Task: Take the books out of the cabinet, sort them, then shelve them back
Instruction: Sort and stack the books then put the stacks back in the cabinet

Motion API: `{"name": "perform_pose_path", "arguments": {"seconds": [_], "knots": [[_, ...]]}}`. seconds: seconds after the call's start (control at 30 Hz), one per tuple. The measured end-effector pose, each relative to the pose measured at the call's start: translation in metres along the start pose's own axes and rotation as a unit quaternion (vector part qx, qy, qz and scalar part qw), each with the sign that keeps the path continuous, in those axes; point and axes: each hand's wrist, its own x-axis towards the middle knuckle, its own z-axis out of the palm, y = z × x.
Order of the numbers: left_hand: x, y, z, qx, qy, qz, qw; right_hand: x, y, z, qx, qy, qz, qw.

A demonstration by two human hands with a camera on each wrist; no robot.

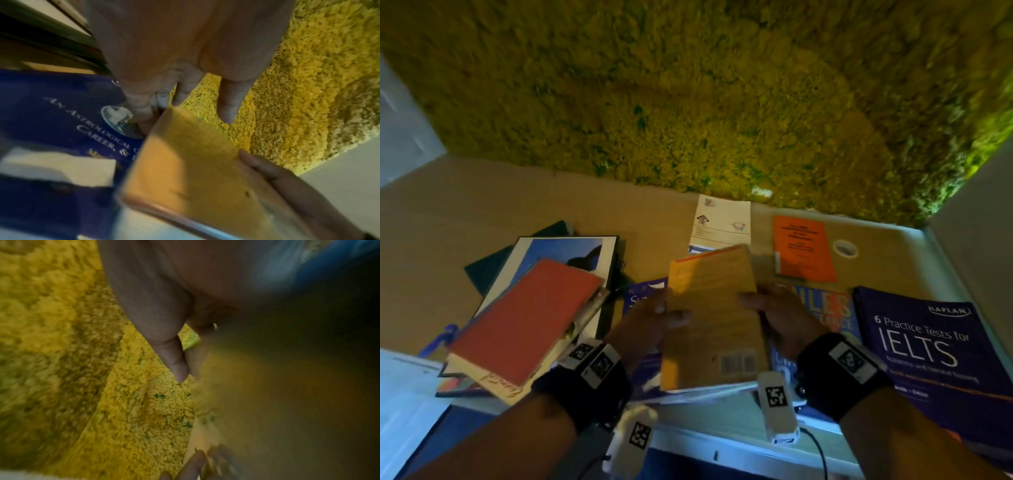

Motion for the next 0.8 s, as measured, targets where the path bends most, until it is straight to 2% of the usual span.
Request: {"name": "perform_pose_path", "arguments": {"seconds": [0.13, 0.17, 0.27, 0.33, 0.4, 0.47, 0.53, 0.67, 0.7, 0.8], "knots": [[-0.003, -0.014, 0.007, 0.088, -0.031, -0.004, 0.996, -0.008, -0.034, 0.000, -0.039, 0.064, -0.060, 0.995], [-0.003, -0.020, 0.009, 0.120, -0.022, 0.000, 0.992, -0.012, -0.041, -0.001, -0.064, 0.090, -0.083, 0.990], [-0.003, -0.022, 0.017, 0.103, 0.056, 0.043, 0.992, -0.029, -0.055, -0.005, -0.144, 0.146, -0.159, 0.966], [-0.005, -0.005, 0.031, 0.087, 0.043, 0.085, 0.992, -0.038, -0.058, -0.001, -0.207, 0.154, -0.217, 0.941], [-0.007, 0.014, 0.049, 0.033, -0.020, 0.128, 0.991, -0.047, -0.053, 0.015, -0.252, 0.107, -0.276, 0.921], [-0.001, 0.025, 0.055, -0.076, -0.027, 0.123, 0.989, -0.047, -0.035, 0.030, -0.290, 0.020, -0.302, 0.908], [0.005, 0.026, 0.047, -0.134, -0.002, 0.114, 0.984, -0.048, -0.013, 0.037, -0.310, -0.050, -0.274, 0.909], [0.010, 0.020, 0.026, -0.138, 0.030, 0.123, 0.982, -0.043, 0.005, 0.016, -0.296, -0.086, -0.223, 0.925], [0.013, 0.020, 0.024, -0.132, 0.031, 0.123, 0.983, -0.042, 0.003, 0.009, -0.281, -0.060, -0.234, 0.929], [0.021, 0.028, 0.022, -0.128, 0.025, 0.117, 0.985, -0.031, -0.005, -0.023, -0.245, 0.079, -0.272, 0.927]]}}
